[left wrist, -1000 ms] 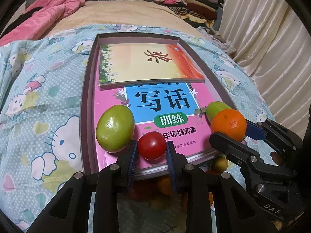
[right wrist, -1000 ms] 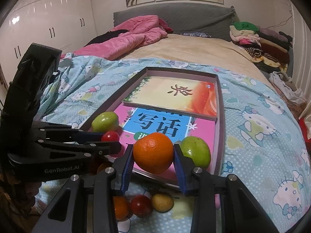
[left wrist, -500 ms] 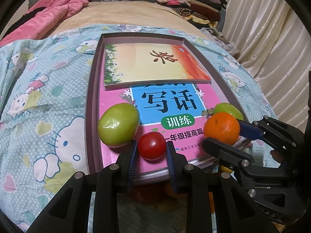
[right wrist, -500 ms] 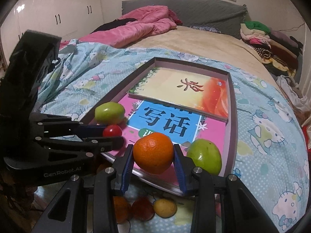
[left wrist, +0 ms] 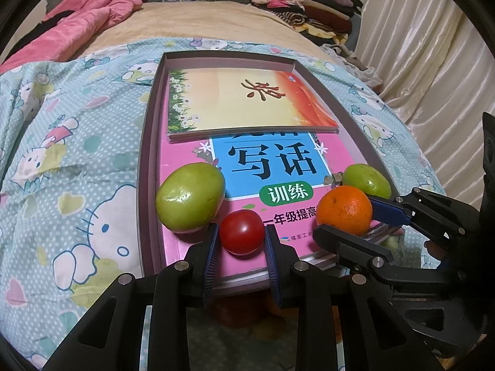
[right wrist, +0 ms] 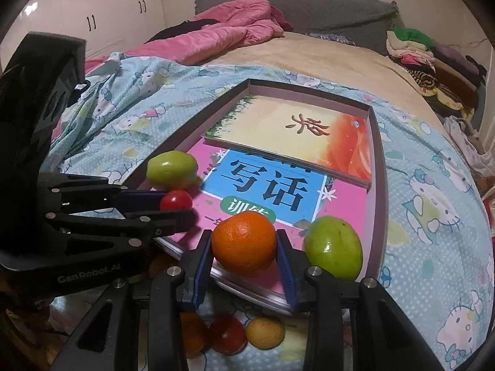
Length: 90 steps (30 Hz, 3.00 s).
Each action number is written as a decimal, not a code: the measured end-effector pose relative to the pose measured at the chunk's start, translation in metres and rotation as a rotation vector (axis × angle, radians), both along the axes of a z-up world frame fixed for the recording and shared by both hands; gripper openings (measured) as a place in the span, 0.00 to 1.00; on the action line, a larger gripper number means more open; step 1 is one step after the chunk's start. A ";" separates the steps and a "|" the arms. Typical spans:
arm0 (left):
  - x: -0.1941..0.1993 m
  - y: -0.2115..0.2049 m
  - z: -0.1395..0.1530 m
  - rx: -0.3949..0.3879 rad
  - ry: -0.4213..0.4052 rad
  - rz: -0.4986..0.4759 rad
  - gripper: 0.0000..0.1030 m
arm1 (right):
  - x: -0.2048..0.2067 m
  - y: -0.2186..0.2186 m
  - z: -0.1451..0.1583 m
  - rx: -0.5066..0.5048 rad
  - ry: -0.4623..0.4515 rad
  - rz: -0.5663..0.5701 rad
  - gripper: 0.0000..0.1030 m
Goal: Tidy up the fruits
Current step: 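Lower the tomato and orange onto the workbook beside the green fruits, then open the left tool to release the red tomato while the right tool releases the orange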
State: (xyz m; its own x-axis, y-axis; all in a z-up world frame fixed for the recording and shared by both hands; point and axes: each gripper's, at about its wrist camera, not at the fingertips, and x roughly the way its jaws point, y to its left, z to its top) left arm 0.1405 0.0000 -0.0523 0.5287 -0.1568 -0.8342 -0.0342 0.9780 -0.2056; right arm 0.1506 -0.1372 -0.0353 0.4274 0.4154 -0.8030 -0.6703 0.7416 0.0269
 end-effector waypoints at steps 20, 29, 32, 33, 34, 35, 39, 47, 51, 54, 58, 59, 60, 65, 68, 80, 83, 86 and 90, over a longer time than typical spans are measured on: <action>0.000 0.000 -0.001 -0.001 0.001 0.000 0.28 | 0.005 -0.003 -0.003 0.005 0.027 -0.027 0.39; 0.000 -0.001 0.000 -0.002 0.001 0.000 0.28 | 0.005 -0.003 -0.003 0.007 0.025 -0.031 0.39; 0.000 -0.001 0.000 -0.003 0.001 0.000 0.28 | 0.005 -0.002 -0.003 0.005 0.018 -0.031 0.39; 0.000 -0.001 0.000 -0.003 0.000 0.000 0.28 | 0.004 -0.002 -0.003 0.004 0.017 -0.031 0.39; 0.000 -0.001 0.000 -0.001 0.000 -0.001 0.28 | 0.004 -0.002 -0.003 0.003 0.014 -0.031 0.39; 0.000 -0.001 0.000 -0.003 0.000 0.000 0.28 | 0.004 -0.002 -0.003 0.002 0.012 -0.030 0.39; 0.000 0.000 0.000 -0.008 -0.002 -0.001 0.29 | 0.001 0.000 -0.001 0.001 -0.007 -0.019 0.42; -0.001 0.000 0.000 -0.008 -0.003 -0.001 0.29 | -0.003 0.002 0.002 -0.012 -0.046 -0.008 0.44; -0.001 0.000 0.000 -0.011 -0.004 -0.001 0.29 | -0.005 0.001 0.005 -0.013 -0.071 -0.008 0.45; 0.000 0.001 0.000 -0.018 -0.004 -0.001 0.29 | -0.005 -0.001 0.006 -0.010 -0.075 -0.015 0.48; 0.000 0.000 0.001 -0.027 -0.008 -0.003 0.29 | -0.005 -0.002 0.006 -0.011 -0.079 -0.018 0.49; -0.001 0.000 0.002 -0.029 -0.008 -0.003 0.29 | -0.005 -0.002 0.006 -0.010 -0.079 -0.019 0.49; -0.001 0.000 0.002 -0.033 -0.008 -0.003 0.29 | -0.005 -0.002 0.006 -0.010 -0.080 -0.018 0.49; -0.003 -0.001 0.003 -0.038 -0.011 -0.008 0.30 | -0.007 -0.005 0.008 -0.004 -0.091 -0.016 0.49; -0.004 -0.002 0.005 -0.040 -0.021 -0.013 0.30 | -0.008 -0.006 0.010 0.003 -0.097 -0.017 0.49; -0.008 -0.002 0.015 -0.057 -0.063 -0.012 0.35 | -0.013 -0.016 0.018 0.039 -0.114 -0.044 0.53; -0.009 -0.001 0.017 -0.056 -0.069 -0.010 0.37 | -0.012 -0.017 0.019 0.044 -0.116 -0.052 0.54; -0.010 -0.001 0.020 -0.058 -0.077 -0.009 0.38 | -0.011 -0.019 0.021 0.054 -0.118 -0.058 0.54; -0.009 0.000 0.020 -0.060 -0.077 -0.007 0.43 | -0.011 -0.021 0.021 0.055 -0.122 -0.060 0.55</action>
State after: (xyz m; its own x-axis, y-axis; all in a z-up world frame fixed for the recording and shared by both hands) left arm 0.1310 0.0002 -0.0321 0.5901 -0.2086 -0.7799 -0.0097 0.9641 -0.2652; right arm 0.1399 -0.1578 -0.0143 0.5459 0.4284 -0.7200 -0.6257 0.7800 -0.0103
